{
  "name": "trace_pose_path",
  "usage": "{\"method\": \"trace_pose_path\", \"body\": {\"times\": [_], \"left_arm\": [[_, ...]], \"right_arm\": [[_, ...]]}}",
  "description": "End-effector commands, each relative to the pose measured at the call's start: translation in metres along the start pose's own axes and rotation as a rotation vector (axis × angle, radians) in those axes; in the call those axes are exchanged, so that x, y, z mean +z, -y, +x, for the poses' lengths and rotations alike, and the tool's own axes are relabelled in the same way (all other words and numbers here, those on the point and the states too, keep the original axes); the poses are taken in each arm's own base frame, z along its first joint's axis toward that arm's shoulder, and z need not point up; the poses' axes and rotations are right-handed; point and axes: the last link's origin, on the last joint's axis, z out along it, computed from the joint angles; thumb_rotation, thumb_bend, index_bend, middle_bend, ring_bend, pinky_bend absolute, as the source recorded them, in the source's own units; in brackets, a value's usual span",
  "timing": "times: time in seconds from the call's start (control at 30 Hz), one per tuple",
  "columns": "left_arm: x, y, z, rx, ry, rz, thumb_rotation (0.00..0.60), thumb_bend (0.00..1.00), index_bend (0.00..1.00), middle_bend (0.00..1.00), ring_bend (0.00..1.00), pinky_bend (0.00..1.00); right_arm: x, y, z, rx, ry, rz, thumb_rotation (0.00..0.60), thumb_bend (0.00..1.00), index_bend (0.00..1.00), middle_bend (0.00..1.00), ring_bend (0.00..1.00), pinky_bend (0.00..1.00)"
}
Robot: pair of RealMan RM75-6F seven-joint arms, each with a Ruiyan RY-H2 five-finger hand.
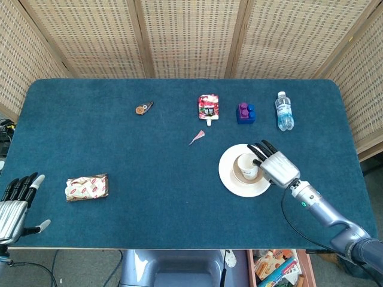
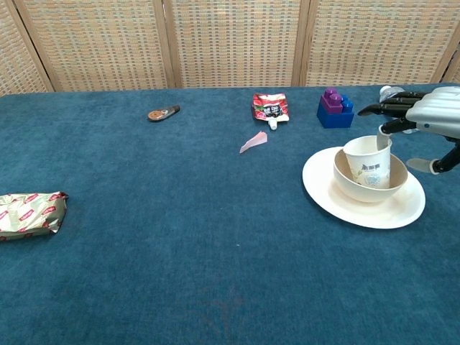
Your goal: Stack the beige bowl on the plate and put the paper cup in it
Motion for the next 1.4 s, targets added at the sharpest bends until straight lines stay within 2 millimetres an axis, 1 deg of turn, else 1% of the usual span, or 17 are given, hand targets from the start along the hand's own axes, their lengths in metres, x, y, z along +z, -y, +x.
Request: {"method": "trace_pose_path", "body": {"times": [0.03, 0.37, 0.53, 0.63, 0.67, 0.7, 0.73, 0.77, 0.8, 0.83, 0.9, 0.93, 1.03, 1.17, 1.3, 1.4], "left_arm": [[0.0, 0.0, 0.0, 0.0, 0.001, 0.0, 0.6, 0.0, 0.0, 0.0, 0.0, 0.0], [-0.002, -0.001, 0.0, -0.003, -0.001, -0.004, 0.6, 0.0, 0.0, 0.0, 0.0, 0.0], [-0.003, -0.001, 0.001, -0.008, -0.003, -0.007, 0.6, 0.0, 0.0, 0.0, 0.0, 0.0], [-0.004, 0.0, 0.003, -0.012, -0.01, -0.008, 0.6, 0.0, 0.0, 0.0, 0.0, 0.0], [-0.004, 0.0, 0.004, -0.013, -0.013, -0.009, 0.6, 0.0, 0.0, 0.0, 0.0, 0.0], [-0.004, 0.0, 0.004, -0.013, -0.015, -0.01, 0.6, 0.0, 0.0, 0.0, 0.0, 0.0], [-0.005, 0.0, 0.004, -0.013, -0.017, -0.012, 0.6, 0.0, 0.0, 0.0, 0.0, 0.0], [-0.005, 0.0, 0.004, -0.011, -0.022, -0.017, 0.6, 0.0, 0.0, 0.0, 0.0, 0.0], [-0.005, 0.0, 0.004, -0.008, -0.025, -0.02, 0.6, 0.0, 0.0, 0.0, 0.0, 0.0], [-0.006, -0.001, 0.004, -0.005, -0.027, -0.025, 0.6, 0.0, 0.0, 0.0, 0.0, 0.0], [-0.007, -0.002, 0.003, -0.005, -0.026, -0.04, 0.6, 0.0, 0.0, 0.0, 0.0, 0.0], [-0.008, -0.002, 0.002, -0.005, -0.027, -0.043, 0.6, 0.0, 0.0, 0.0, 0.0, 0.0], [-0.009, -0.003, 0.003, -0.005, -0.037, -0.053, 0.6, 0.0, 0.0, 0.0, 0.0, 0.0], [-0.01, -0.004, 0.001, -0.005, -0.039, -0.072, 0.6, 0.0, 0.0, 0.0, 0.0, 0.0], [-0.011, -0.005, -0.001, -0.001, -0.04, -0.08, 0.6, 0.0, 0.0, 0.0, 0.0, 0.0], [-0.011, -0.005, -0.002, 0.002, -0.039, -0.084, 0.6, 0.0, 0.0, 0.0, 0.0, 0.0]], "right_arm": [[-0.003, -0.001, 0.0, -0.005, 0.001, -0.002, 0.6, 0.41, 0.34, 0.0, 0.0, 0.02], [-0.026, -0.007, 0.004, -0.037, -0.019, 0.01, 0.6, 0.41, 0.34, 0.0, 0.0, 0.02], [-0.042, -0.008, 0.017, -0.007, -0.076, 0.014, 0.6, 0.41, 0.34, 0.0, 0.0, 0.02], [-0.062, -0.008, 0.028, 0.027, -0.124, 0.009, 0.6, 0.39, 0.34, 0.0, 0.0, 0.02], [-0.069, -0.008, 0.03, 0.045, -0.136, 0.005, 0.6, 0.36, 0.33, 0.0, 0.0, 0.02], [-0.077, -0.006, 0.031, 0.073, -0.145, -0.004, 0.6, 0.3, 0.3, 0.0, 0.0, 0.02], [-0.083, -0.005, 0.032, 0.094, -0.151, -0.01, 0.6, 0.19, 0.26, 0.0, 0.0, 0.02], [-0.093, -0.004, 0.033, 0.128, -0.16, -0.027, 0.6, 0.12, 0.22, 0.0, 0.0, 0.01], [-0.102, -0.003, 0.033, 0.142, -0.161, -0.048, 0.6, 0.05, 0.17, 0.0, 0.0, 0.01], [-0.11, -0.002, 0.033, 0.154, -0.162, -0.077, 0.6, 0.01, 0.11, 0.0, 0.0, 0.0], [-0.128, 0.004, 0.033, 0.202, -0.179, -0.151, 0.6, 0.0, 0.03, 0.0, 0.0, 0.0], [-0.133, 0.006, 0.032, 0.216, -0.189, -0.176, 0.6, 0.0, 0.01, 0.0, 0.0, 0.0], [-0.15, 0.011, 0.025, 0.244, -0.228, -0.266, 0.6, 0.0, 0.0, 0.0, 0.0, 0.0], [-0.176, 0.019, 0.007, 0.32, -0.288, -0.415, 0.6, 0.0, 0.0, 0.0, 0.0, 0.0], [-0.186, 0.019, -0.002, 0.345, -0.295, -0.483, 0.6, 0.0, 0.0, 0.0, 0.0, 0.0], [-0.19, 0.017, -0.002, 0.336, -0.297, -0.507, 0.6, 0.0, 0.0, 0.0, 0.0, 0.0]]}}
